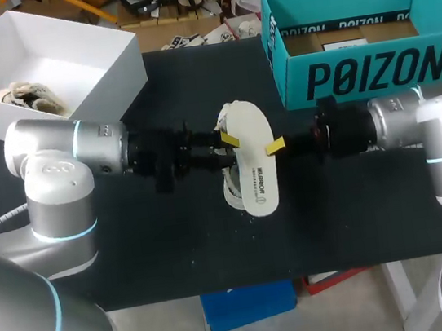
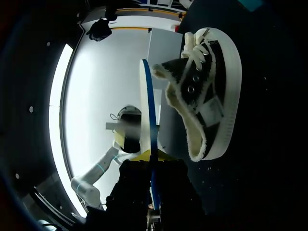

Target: Take the shoe out of the shoebox, open the shoe tongue, remove and reinsert the insole, then place the shoe into the shoebox

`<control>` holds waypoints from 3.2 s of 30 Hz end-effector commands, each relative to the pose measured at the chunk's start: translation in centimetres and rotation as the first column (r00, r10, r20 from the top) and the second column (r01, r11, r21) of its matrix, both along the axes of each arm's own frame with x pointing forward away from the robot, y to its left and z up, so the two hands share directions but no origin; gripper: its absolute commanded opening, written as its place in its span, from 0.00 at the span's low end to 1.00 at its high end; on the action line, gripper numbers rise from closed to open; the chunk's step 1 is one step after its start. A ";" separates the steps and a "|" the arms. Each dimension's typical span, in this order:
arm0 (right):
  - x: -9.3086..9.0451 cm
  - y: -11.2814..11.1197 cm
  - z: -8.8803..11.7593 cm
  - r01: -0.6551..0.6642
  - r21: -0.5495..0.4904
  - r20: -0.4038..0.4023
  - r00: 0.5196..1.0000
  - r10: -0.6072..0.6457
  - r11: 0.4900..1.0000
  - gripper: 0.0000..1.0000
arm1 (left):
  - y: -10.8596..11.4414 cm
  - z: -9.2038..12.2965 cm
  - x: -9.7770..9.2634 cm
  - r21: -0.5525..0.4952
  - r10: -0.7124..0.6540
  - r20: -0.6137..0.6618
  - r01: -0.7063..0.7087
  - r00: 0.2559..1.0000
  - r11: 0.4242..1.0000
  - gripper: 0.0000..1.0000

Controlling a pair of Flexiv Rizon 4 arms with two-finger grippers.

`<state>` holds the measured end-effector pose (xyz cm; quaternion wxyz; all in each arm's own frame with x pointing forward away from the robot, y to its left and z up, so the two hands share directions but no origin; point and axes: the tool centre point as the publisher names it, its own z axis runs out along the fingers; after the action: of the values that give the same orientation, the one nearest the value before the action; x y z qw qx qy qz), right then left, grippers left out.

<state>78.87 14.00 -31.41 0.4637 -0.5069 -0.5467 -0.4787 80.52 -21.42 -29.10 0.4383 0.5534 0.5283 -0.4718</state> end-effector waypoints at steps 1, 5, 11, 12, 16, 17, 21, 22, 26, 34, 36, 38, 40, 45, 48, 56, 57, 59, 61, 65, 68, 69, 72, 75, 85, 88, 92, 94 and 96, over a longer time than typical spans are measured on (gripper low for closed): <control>-0.1 0.1 -0.1 0.004 0.001 0.000 1.000 -0.004 1.000 0.00 | -1.0 -0.2 0.4 0.013 0.003 0.002 -0.003 1.000 1.000 0.53; -0.2 0.1 -0.2 0.004 0.004 -0.002 1.000 -0.004 1.000 0.00 | -1.3 -0.2 0.6 0.010 0.009 0.000 -0.009 1.000 1.000 0.48; -0.2 0.2 -0.3 0.004 0.007 -0.003 1.000 -0.004 1.000 0.00 | -1.8 -0.4 0.6 0.020 0.014 0.003 -0.014 1.000 1.000 0.44; -0.2 0.2 -0.3 0.004 0.008 -0.003 1.000 -0.004 1.000 0.00 | -1.9 -0.5 0.7 0.021 0.014 0.003 -0.014 1.000 1.000 0.44; -0.1 0.2 -0.3 0.003 0.008 -0.003 1.000 -0.003 1.000 0.00 | -2.1 -0.6 0.6 0.031 0.012 0.003 -0.012 1.000 0.999 0.43; -0.1 0.2 -0.3 0.003 0.008 -0.003 1.000 -0.003 1.000 0.00 | -2.1 -0.6 0.6 0.032 0.012 0.004 -0.012 1.000 0.999 0.42; -0.1 0.3 -0.3 0.003 0.010 -0.003 1.000 -0.003 1.000 0.00 | -2.2 -0.7 0.9 0.036 0.017 -0.001 -0.017 1.000 0.999 0.22; 0.0 0.3 -0.4 0.003 0.011 -0.003 1.000 -0.003 1.000 0.00 | -2.4 -0.8 0.9 0.037 0.020 -0.003 -0.019 1.000 0.999 0.14; 0.0 0.5 -0.5 0.002 0.016 -0.004 1.000 -0.002 1.000 0.00 | -3.0 -0.8 1.0 0.039 0.033 -0.007 -0.033 0.999 0.999 0.00; -0.4 -0.3 -0.6 0.027 -0.055 -0.036 0.999 -0.029 0.998 1.00 | -2.2 -0.3 0.8 0.098 0.021 -0.025 -0.019 0.999 0.995 0.00; -0.6 -0.8 -0.5 0.037 -0.074 -0.039 0.998 -0.040 0.997 1.00 | -1.7 0.0 0.7 0.106 0.013 -0.045 -0.008 0.999 0.994 0.00; -0.7 -1.2 -0.4 0.047 -0.116 -0.041 0.998 -0.052 0.992 1.00 | -1.2 0.2 0.6 0.124 0.009 -0.057 -0.001 0.998 0.992 0.00; -0.9 -1.7 -0.2 0.052 -0.151 -0.039 0.997 -0.059 0.987 1.00 | -0.8 0.3 0.5 0.136 -0.006 -0.084 0.018 0.996 0.991 0.00; -1.2 -2.6 0.0 0.066 -0.296 0.000 0.998 -0.069 0.953 1.00 | -0.1 0.7 0.2 0.148 -0.054 -0.144 0.075 0.988 0.986 0.00; -1.6 -3.1 0.3 0.083 -0.435 0.047 0.996 -0.069 0.897 1.00 | 0.1 0.8 -0.1 0.168 -0.064 -0.173 0.094 0.983 0.981 0.00; -2.1 -4.0 0.9 0.102 -0.539 0.066 0.995 -0.078 0.836 1.00 | 0.8 0.5 -0.8 0.222 -0.080 -0.206 0.126 0.975 0.967 0.00; -2.1 -4.0 0.9 0.102 -0.539 0.066 0.995 -0.078 0.836 1.00 | 0.9 0.5 -0.9 0.230 -0.080 -0.201 0.126 0.976 0.965 0.00; -2.1 -4.0 0.9 0.102 -0.539 0.066 0.995 -0.078 0.836 1.00 | 1.1 0.4 -1.0 0.242 -0.082 -0.200 0.130 0.976 0.961 0.00; -2.1 -4.0 0.9 0.102 -0.539 0.066 0.995 -0.078 0.836 1.00 | 1.3 0.4 -1.1 0.254 -0.083 -0.198 0.133 0.977 0.958 0.00; -2.1 -4.0 0.9 0.102 -0.539 0.066 0.995 -0.078 0.836 1.00 | 1.6 0.2 -1.3 0.268 -0.085 -0.203 0.139 0.975 0.953 0.00; -2.6 -4.3 1.0 0.125 -0.580 0.142 0.989 -0.051 0.805 1.00 | 1.6 0.1 -1.4 0.277 -0.089 -0.202 0.144 0.975 0.950 0.00; -2.8 -4.5 1.0 0.144 -0.608 0.180 0.983 -0.041 0.781 1.00 | 1.7 0.1 -1.4 0.279 -0.089 -0.201 0.145 0.975 0.949 0.00; -3.9 -5.5 0.9 0.207 -0.671 0.277 0.961 -0.018 0.712 1.00 | 1.7 0.0 -1.4 0.283 -0.096 -0.199 0.151 0.975 0.947 0.00; -4.9 -6.9 0.7 0.259 -0.704 0.312 0.949 -0.040 0.661 1.00 | 1.6 -0.1 -1.4 0.287 -0.099 -0.199 0.154 0.975 0.946 0.00; -4.9 -6.9 0.7 0.259 -0.704 0.312 0.949 -0.040 0.661 1.00 | 1.1 -0.2 -1.7 0.306 -0.109 -0.208 0.171 0.972 0.937 0.00; -4.9 -6.9 0.7 0.259 -0.704 0.312 0.949 -0.040 0.661 1.00 | 0.9 -0.1 -1.7 0.313 -0.109 -0.212 0.173 0.971 0.934 0.00; -5.9 -7.7 0.5 0.325 -0.757 0.395 0.919 0.002 0.567 1.00 | 0.9 -0.1 -1.7 0.318 -0.109 -0.215 0.175 0.970 0.932 0.00; -6.7 -8.5 0.4 0.369 -0.761 0.445 0.895 0.017 0.533 1.00 | 0.9 -0.1 -1.7 0.322 -0.110 -0.218 0.177 0.970 0.930 0.00; -7.3 -9.2 0.4 0.413 -0.792 0.478 0.878 0.034 0.449 1.00 | 0.9 -0.2 -1.7 0.326 -0.111 -0.220 0.180 0.969 0.928 0.00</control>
<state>73.32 5.14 -31.52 0.0413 -0.5982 -0.7367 -0.3125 78.67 -20.41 -29.34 0.2467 0.6077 0.5999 -0.4583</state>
